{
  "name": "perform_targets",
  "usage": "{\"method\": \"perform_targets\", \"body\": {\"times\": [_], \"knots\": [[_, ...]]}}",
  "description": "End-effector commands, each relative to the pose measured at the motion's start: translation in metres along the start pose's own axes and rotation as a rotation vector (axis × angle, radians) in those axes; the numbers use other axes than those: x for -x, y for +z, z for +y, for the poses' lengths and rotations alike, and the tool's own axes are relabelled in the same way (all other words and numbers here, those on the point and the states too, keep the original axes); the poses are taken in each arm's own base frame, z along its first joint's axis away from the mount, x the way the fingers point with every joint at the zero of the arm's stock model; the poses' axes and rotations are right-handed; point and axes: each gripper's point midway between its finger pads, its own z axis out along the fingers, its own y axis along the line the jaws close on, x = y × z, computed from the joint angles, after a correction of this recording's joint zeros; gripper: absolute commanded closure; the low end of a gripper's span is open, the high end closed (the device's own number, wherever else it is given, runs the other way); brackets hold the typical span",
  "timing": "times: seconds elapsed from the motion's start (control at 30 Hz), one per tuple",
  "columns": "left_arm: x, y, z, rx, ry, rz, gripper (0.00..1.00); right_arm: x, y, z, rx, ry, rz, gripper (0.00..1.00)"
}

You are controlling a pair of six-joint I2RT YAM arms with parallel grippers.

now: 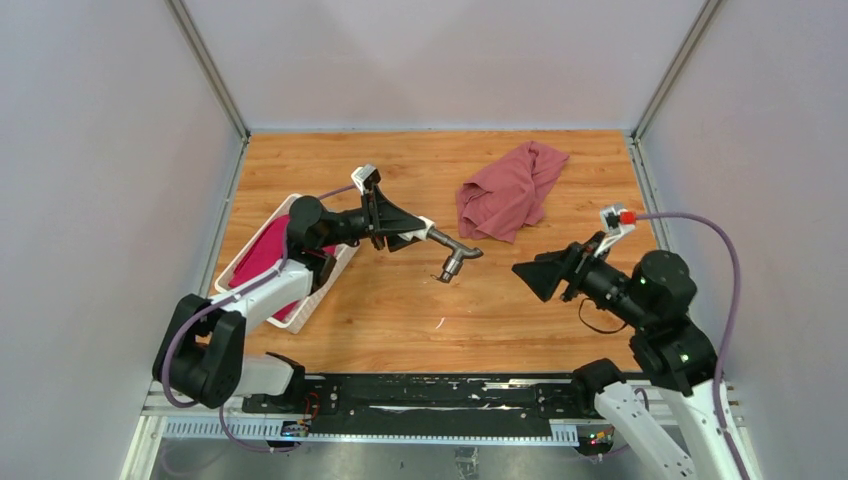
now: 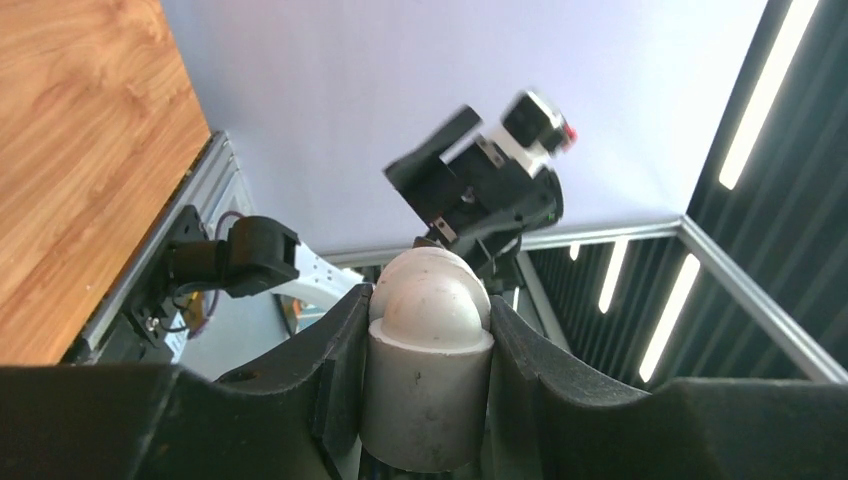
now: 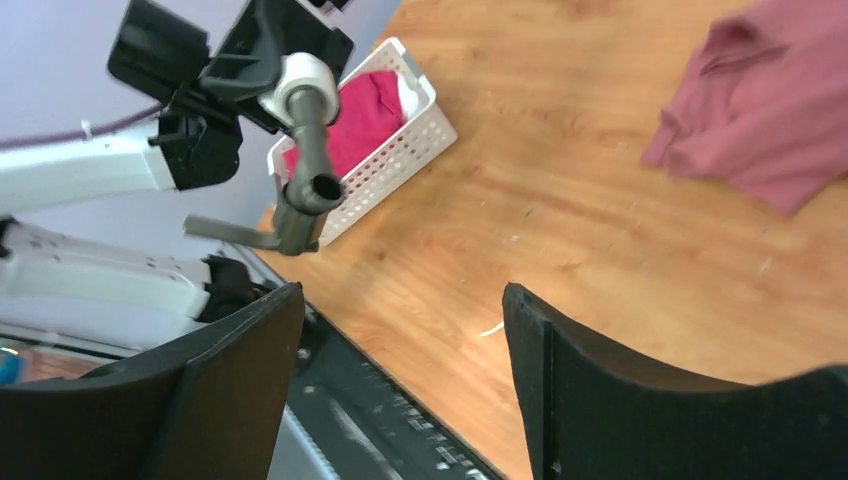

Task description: Install the water faucets

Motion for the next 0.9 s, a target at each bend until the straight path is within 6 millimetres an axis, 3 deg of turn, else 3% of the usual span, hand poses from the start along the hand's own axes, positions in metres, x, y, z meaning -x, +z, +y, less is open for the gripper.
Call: {"method": "perform_targets", "body": {"times": [0.0, 0.27, 0.47, 0.57, 0.77, 0.87], "knots": [[0.014, 0.000, -0.002, 0.040, -0.082, -0.092, 1.00, -0.003, -0.019, -0.028, -0.111, -0.352, 0.011, 0.25], [0.023, -0.002, 0.024, 0.212, -0.200, -0.156, 1.00, 0.019, -0.027, -0.017, -0.071, -0.667, -0.009, 0.27], [0.021, -0.003, 0.045, 0.290, -0.246, -0.133, 1.00, 0.023, -0.014, -0.014, -0.015, -0.799, -0.033, 0.24], [0.022, -0.004, 0.046, 0.291, -0.247, -0.141, 1.00, 0.019, -0.009, -0.009, 0.032, -0.890, -0.045, 0.08], [0.023, -0.004, 0.045, 0.291, -0.243, -0.155, 1.00, 0.000, 0.008, -0.001, 0.063, -1.150, -0.010, 0.04], [0.022, -0.005, 0.045, 0.290, -0.240, -0.155, 1.00, -0.011, 0.021, -0.004, -0.026, -1.338, 0.029, 0.02]]}}
